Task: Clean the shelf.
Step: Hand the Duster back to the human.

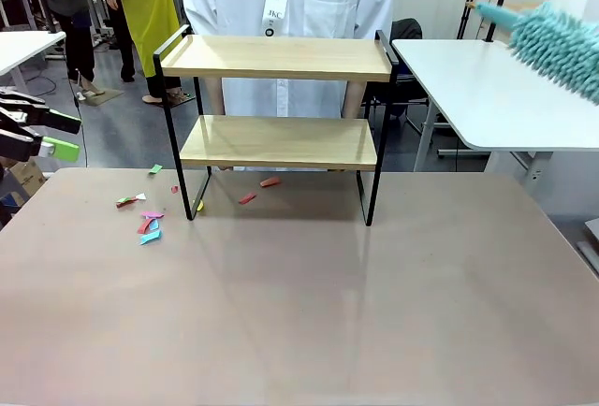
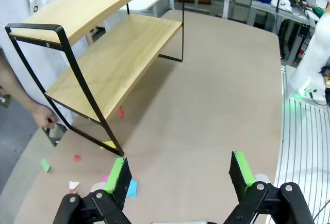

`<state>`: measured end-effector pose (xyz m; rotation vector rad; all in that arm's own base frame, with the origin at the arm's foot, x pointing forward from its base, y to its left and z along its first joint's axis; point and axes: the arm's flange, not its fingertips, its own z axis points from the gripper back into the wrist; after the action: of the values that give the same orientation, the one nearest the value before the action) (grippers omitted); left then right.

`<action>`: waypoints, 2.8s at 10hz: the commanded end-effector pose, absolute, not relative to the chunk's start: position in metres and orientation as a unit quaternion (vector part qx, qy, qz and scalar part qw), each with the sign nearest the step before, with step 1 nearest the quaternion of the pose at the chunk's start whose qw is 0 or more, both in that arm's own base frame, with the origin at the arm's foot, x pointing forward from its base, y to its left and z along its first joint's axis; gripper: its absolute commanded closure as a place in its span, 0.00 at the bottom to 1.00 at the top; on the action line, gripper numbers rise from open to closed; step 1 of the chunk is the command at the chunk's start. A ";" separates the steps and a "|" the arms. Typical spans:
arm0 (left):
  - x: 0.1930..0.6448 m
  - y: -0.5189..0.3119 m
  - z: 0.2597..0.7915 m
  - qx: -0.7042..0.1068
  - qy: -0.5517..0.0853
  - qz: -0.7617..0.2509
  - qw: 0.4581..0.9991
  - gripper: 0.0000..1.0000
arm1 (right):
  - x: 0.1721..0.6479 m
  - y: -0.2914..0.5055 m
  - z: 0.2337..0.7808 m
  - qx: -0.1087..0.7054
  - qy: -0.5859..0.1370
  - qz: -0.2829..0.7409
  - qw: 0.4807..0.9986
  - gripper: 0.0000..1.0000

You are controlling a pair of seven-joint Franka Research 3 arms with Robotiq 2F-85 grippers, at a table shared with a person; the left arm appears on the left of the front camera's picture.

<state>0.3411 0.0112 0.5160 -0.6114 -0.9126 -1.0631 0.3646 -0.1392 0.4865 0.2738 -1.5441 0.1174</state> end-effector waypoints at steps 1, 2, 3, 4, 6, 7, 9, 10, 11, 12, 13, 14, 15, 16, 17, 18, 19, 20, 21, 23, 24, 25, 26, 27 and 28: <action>0.344 0.010 0.515 -0.281 -0.426 -0.486 0.709 0.00 | 0.334 -0.115 0.436 0.119 -0.686 0.042 0.717 0.83; 0.344 0.010 0.515 -0.281 -0.426 -0.486 0.709 0.00 | 0.330 -0.110 0.421 0.129 -0.678 0.039 0.723 0.83; 0.344 0.010 0.515 -0.281 -0.426 -0.486 0.709 0.00 | 0.326 -0.104 0.407 0.129 -0.669 0.040 0.730 0.83; 0.344 0.010 0.515 -0.281 -0.426 -0.486 0.709 0.00 | 0.321 -0.102 0.394 0.131 -0.664 0.039 0.736 0.83; 0.344 0.010 0.515 -0.281 -0.426 -0.486 0.709 0.00 | 0.320 -0.105 0.388 0.127 -0.684 0.047 0.717 0.83; 0.344 0.010 0.515 -0.281 -0.426 -0.486 0.709 0.00 | 0.388 -0.126 0.419 0.152 -0.646 0.042 0.746 0.83; 0.344 0.010 0.515 -0.281 -0.426 -0.486 0.709 0.00 | 0.388 -0.126 0.419 0.152 -0.646 0.042 0.746 0.83; 0.344 0.010 0.515 -0.281 -0.426 -0.486 0.709 0.00 | 0.388 -0.126 0.419 0.152 -0.646 0.042 0.746 0.83; 0.344 0.010 0.515 -0.281 -0.426 -0.486 0.709 0.00 | 0.388 -0.126 0.419 0.152 -0.646 0.042 0.746 0.83; 0.344 0.010 0.515 -0.281 -0.426 -0.486 0.709 0.00 | 0.388 -0.126 0.419 0.152 -0.646 0.042 0.746 0.83; 0.344 0.010 0.515 -0.281 -0.426 -0.486 0.709 0.00 | 0.388 -0.126 0.419 0.152 -0.646 0.042 0.746 0.83; 0.344 0.010 0.515 -0.281 -0.426 -0.486 0.709 0.00 | 0.388 -0.126 0.419 0.152 -0.646 0.042 0.746 0.83; 0.344 0.010 0.515 -0.281 -0.426 -0.486 0.709 0.00 | 0.388 -0.126 0.419 0.152 -0.646 0.042 0.746 0.83; 0.344 0.010 0.515 -0.281 -0.426 -0.486 0.709 0.00 | 0.388 -0.126 0.419 0.152 -0.646 0.042 0.746 0.83; 0.344 0.010 0.515 -0.281 -0.426 -0.486 0.709 0.00 | 0.388 -0.126 0.419 0.152 -0.646 0.042 0.746 0.83; 0.344 0.010 0.515 -0.281 -0.426 -0.486 0.709 0.00 | 0.388 -0.126 0.419 0.152 -0.646 0.042 0.746 0.83; 0.344 0.010 0.515 -0.281 -0.426 -0.486 0.709 0.00 | 0.388 -0.126 0.419 0.152 -0.646 0.042 0.746 0.83; 0.344 0.010 0.515 -0.281 -0.426 -0.486 0.709 0.00 | 0.388 -0.126 0.419 0.152 -0.646 0.042 0.746 0.83; 0.344 0.010 0.515 -0.281 -0.426 -0.486 0.709 0.00 | 0.388 -0.126 0.419 0.152 -0.646 0.042 0.746 0.83; 0.344 0.010 0.515 -0.281 -0.426 -0.486 0.709 0.00 | 0.388 -0.126 0.419 0.152 -0.646 0.042 0.746 0.83; 0.344 0.010 0.515 -0.281 -0.426 -0.486 0.709 0.00 | 0.388 -0.126 0.419 0.152 -0.646 0.042 0.746 0.83; 0.344 0.010 0.515 -0.281 -0.426 -0.486 0.709 0.00 | 0.388 -0.126 0.419 0.152 -0.646 0.042 0.746 0.83; 0.344 0.010 0.515 -0.281 -0.426 -0.486 0.709 0.00 | 0.388 -0.126 0.419 0.152 -0.646 0.042 0.746 0.83; 0.344 0.010 0.515 -0.281 -0.426 -0.486 0.709 0.00 | 0.388 -0.126 0.419 0.152 -0.646 0.042 0.746 0.83; 0.344 0.010 0.515 -0.281 -0.426 -0.486 0.709 0.00 | 0.389 -0.126 0.415 0.153 -0.649 0.043 0.744 0.36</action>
<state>0.3412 0.0114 0.5163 -0.6155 -0.9196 -1.0666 0.3890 -0.1254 0.4149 0.3361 -1.4206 0.0954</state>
